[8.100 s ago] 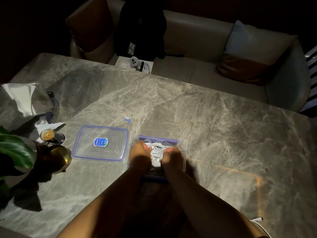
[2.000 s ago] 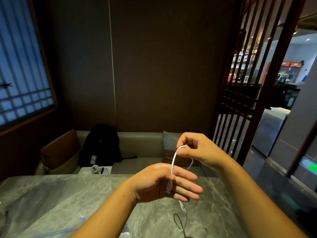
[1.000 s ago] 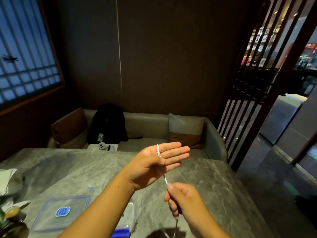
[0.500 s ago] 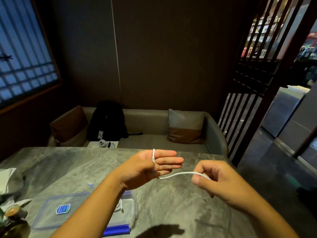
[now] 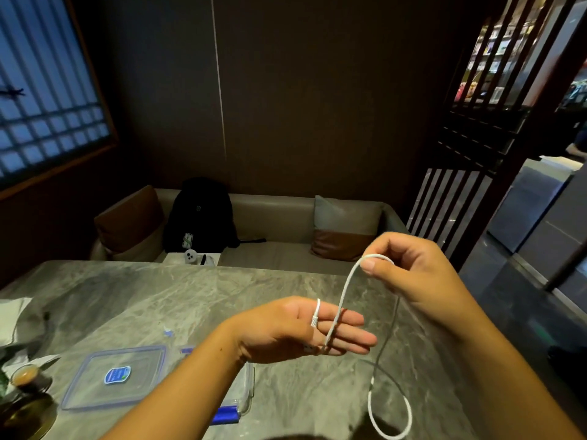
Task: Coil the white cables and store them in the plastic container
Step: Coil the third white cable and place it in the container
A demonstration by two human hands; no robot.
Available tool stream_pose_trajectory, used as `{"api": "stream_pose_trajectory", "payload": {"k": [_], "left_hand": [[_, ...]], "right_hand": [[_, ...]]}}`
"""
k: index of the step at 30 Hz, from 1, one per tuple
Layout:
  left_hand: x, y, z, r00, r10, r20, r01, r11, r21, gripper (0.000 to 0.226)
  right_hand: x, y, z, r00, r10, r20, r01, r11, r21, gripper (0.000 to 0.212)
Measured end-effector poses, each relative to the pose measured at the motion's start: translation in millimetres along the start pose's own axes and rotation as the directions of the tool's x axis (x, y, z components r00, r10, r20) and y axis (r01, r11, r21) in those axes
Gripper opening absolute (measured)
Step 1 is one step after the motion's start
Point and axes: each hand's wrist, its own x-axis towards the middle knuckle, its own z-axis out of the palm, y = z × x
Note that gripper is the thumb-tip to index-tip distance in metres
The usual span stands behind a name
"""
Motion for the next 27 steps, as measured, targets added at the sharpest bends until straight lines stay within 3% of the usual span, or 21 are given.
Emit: {"api": "stream_pose_trajectory", "payload": {"k": [6,15,21,27], "left_hand": [[7.3,1.1,12.1,0.989,0.009,0.148,-0.013,0.999,0.032,0.055],[13.3,3.8,28.0,0.979,0.034,0.202,-0.032,0.999,-0.017,0.050],[15.8,6.7,33.6,0.990,0.037,0.133,-0.050,0.995,0.092,0.041],[13.9,8.9,33.7,0.989,0.138,0.057,-0.141,0.989,0.044,0.042]], "right_hand": [[16.2,-2.5,9.9,0.998,-0.038,0.059,0.040,0.999,-0.031,0.009],[27.8,-0.4,21.6,0.988,-0.038,0.149,0.044,0.998,-0.036,0.005],[25.3,24.3,37.9,0.977,0.139,0.162,-0.161,0.978,0.133,0.014],[18.3,50.0,48.5,0.957,0.276,0.087,-0.289,0.931,0.223,0.027]]}}
